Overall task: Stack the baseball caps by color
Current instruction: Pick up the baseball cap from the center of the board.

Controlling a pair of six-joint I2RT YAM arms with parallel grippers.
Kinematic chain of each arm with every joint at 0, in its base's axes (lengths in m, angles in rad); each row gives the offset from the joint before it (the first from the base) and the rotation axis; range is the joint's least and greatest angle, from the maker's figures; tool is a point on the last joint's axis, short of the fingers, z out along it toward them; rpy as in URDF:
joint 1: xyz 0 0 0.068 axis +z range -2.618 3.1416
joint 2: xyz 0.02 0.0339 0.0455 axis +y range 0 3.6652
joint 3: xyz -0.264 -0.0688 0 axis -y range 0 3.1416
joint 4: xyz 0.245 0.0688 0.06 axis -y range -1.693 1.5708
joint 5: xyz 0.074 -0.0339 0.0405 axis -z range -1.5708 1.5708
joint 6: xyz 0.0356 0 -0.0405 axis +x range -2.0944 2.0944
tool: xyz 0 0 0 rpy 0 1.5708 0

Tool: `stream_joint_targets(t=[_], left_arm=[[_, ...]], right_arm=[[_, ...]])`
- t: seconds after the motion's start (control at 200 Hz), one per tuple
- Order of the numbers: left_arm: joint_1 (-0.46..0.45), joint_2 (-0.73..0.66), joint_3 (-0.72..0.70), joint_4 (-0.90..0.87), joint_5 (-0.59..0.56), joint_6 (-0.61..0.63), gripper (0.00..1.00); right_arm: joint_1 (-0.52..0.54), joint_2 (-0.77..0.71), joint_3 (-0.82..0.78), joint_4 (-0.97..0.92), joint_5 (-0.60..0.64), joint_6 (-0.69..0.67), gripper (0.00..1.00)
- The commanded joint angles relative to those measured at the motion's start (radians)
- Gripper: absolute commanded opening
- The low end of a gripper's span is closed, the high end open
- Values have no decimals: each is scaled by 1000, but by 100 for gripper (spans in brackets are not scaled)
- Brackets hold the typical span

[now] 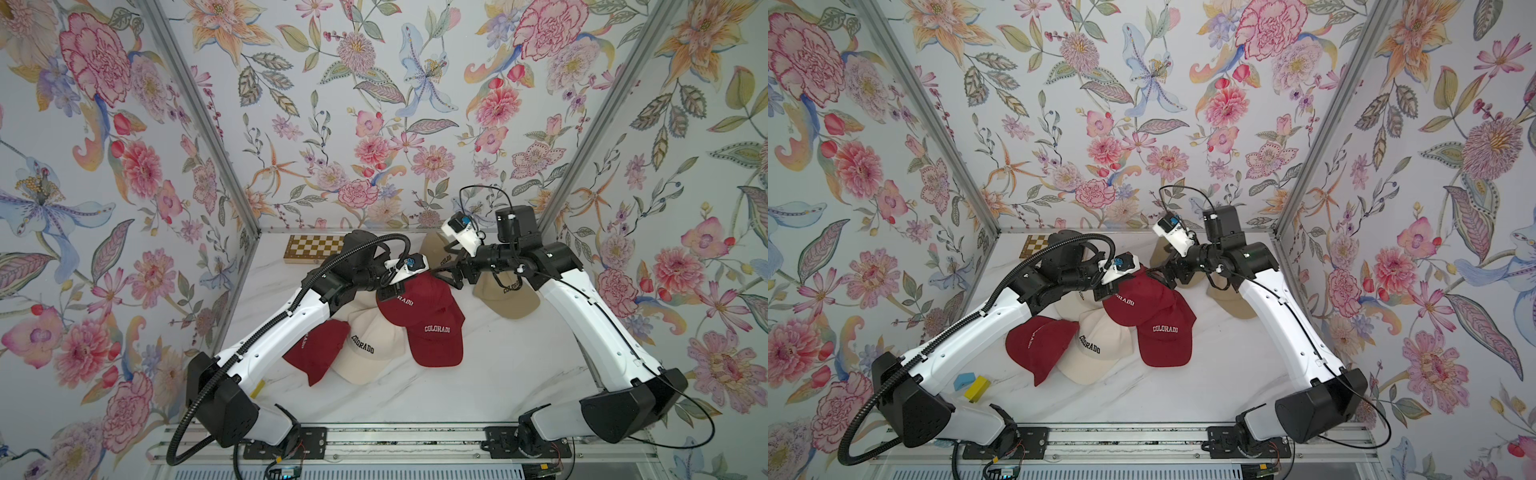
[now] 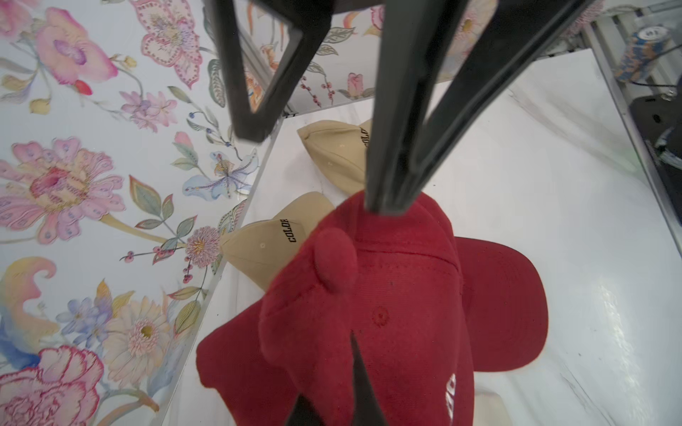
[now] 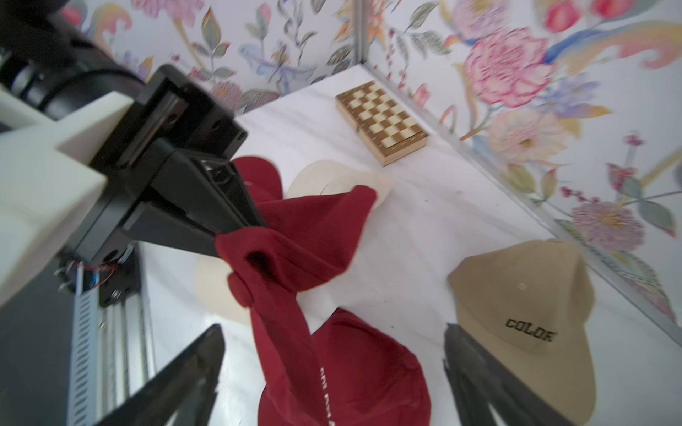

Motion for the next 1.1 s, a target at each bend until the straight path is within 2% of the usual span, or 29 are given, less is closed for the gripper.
stream_joint_targets(t=[0.0,0.06,0.085,0.2,0.41,0.586,0.781,0.961,1.096], left_arm=[[5,-69,-23,254,-132,-222,0],[6,-74,-28,339,-191,-312,0],[8,-78,-31,378,-216,-388,0],[9,-85,-59,523,-273,-561,0],[19,-109,-122,724,-343,-806,0],[28,-112,-166,845,-336,-970,0],[30,-95,-201,944,-311,-1101,0],[31,-86,-227,991,-283,-1154,0],[30,-89,-258,1013,-276,-1175,0]], right_arm=[[-91,-113,-152,326,-53,246,99],[-142,-166,-265,471,-109,361,99],[-157,-186,-316,533,-131,400,99],[-176,-249,-511,799,-200,565,99],[-173,-269,-702,1121,-276,751,99],[-136,-224,-763,1305,-302,830,99],[-76,-145,-746,1387,-281,825,99],[-50,-76,-725,1495,-267,851,100],[-34,-41,-695,1545,-278,861,87]])
